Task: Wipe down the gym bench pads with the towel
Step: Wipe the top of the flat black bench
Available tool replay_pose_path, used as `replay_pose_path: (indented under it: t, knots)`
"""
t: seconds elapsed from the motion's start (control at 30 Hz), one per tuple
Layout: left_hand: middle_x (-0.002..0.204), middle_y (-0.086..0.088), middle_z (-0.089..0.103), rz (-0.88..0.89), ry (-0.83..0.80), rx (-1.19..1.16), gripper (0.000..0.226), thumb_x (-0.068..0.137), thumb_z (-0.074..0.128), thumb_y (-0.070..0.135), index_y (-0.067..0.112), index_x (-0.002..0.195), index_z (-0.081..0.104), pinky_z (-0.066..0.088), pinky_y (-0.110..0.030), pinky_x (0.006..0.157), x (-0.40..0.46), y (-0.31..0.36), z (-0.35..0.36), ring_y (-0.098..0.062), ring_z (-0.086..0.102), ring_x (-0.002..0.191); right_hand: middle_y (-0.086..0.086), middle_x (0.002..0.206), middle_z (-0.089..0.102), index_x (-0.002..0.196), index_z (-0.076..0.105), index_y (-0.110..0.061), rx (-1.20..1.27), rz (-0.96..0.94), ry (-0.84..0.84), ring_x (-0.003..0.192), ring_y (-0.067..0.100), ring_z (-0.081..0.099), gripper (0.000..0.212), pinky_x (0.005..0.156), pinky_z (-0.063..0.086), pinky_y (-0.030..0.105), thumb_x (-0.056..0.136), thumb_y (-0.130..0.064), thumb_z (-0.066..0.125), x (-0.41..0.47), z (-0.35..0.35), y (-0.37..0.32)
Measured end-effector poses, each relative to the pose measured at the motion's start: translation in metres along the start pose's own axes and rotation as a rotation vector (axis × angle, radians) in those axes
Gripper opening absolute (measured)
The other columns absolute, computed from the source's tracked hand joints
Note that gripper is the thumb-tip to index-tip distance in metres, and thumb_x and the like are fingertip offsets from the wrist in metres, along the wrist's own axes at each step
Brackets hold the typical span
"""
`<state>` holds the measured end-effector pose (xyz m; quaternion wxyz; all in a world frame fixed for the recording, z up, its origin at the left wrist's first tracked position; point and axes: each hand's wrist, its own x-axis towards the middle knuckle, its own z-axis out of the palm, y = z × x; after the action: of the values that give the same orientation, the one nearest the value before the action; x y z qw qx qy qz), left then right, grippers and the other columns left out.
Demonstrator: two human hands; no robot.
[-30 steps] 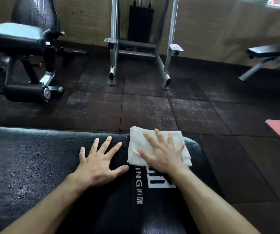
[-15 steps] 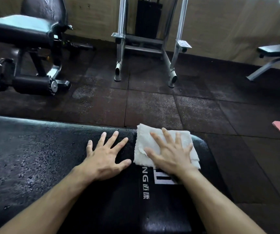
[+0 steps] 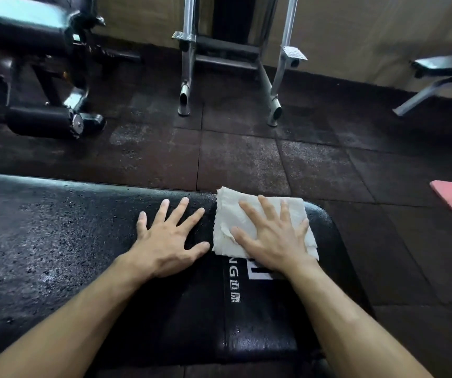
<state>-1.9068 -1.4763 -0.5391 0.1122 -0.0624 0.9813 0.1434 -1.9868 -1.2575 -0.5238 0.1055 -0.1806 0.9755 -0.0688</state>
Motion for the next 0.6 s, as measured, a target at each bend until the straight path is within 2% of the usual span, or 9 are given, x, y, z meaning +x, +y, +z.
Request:
replay_pose_path:
  t: [0.17, 0.3, 0.43, 0.53, 0.6]
  knots:
    - [0.163, 0.011, -0.021, 0.000, 0.025, 0.025, 0.077, 0.090, 0.029, 0.075, 0.048, 0.153, -0.006, -0.011, -0.062, 0.114, -0.010, 0.003, 0.002, -0.024, -0.022, 0.149, -0.014, 0.168, -0.001, 0.154, 0.008, -0.057, -0.068, -0.046, 0.063, 0.156, 0.034, -0.008, 0.073, 0.111, 0.006, 0.079, 0.087, -0.085, 0.017, -0.079, 0.020, 0.003]
    - [0.164, 0.009, -0.019, -0.004, 0.019, 0.054, 0.077, 0.090, 0.027, 0.074, 0.046, 0.154, -0.005, -0.010, -0.063, 0.114, -0.009, 0.006, -0.002, -0.026, -0.020, 0.150, -0.011, 0.170, 0.005, 0.156, 0.014, -0.055, -0.050, -0.043, -0.018, 0.156, 0.036, -0.002, 0.074, 0.104, 0.014, 0.083, 0.089, -0.086, 0.020, -0.142, 0.025, 0.000]
    - [0.165, 0.009, -0.015, -0.016, 0.038, 0.075, 0.076, 0.090, 0.028, 0.074, 0.046, 0.154, -0.002, -0.008, -0.063, 0.115, -0.004, 0.006, -0.002, -0.025, -0.017, 0.150, -0.017, 0.167, -0.016, 0.153, -0.003, -0.057, -0.024, 0.007, 0.014, 0.154, 0.034, -0.016, 0.078, 0.109, 0.003, 0.080, 0.085, -0.088, 0.019, -0.098, 0.022, -0.002]
    - [0.165, 0.008, -0.013, -0.030, 0.070, 0.078, 0.074, 0.092, 0.029, 0.073, 0.045, 0.155, 0.001, -0.008, -0.060, 0.116, -0.008, 0.008, 0.003, -0.024, -0.014, 0.151, -0.015, 0.168, -0.009, 0.154, 0.001, -0.054, -0.026, -0.032, 0.025, 0.154, 0.036, -0.012, 0.078, 0.108, 0.001, 0.080, 0.087, -0.087, 0.024, -0.062, 0.017, -0.003]
    - [0.166, 0.007, -0.010, -0.028, 0.041, 0.067, 0.073, 0.093, 0.031, 0.071, 0.043, 0.156, 0.005, -0.008, -0.057, 0.118, -0.018, 0.012, -0.001, -0.022, -0.013, 0.151, -0.013, 0.169, -0.007, 0.154, 0.004, -0.053, -0.046, -0.037, 0.044, 0.154, 0.037, -0.013, 0.076, 0.108, -0.001, 0.080, 0.088, -0.085, 0.023, -0.081, 0.022, -0.006]
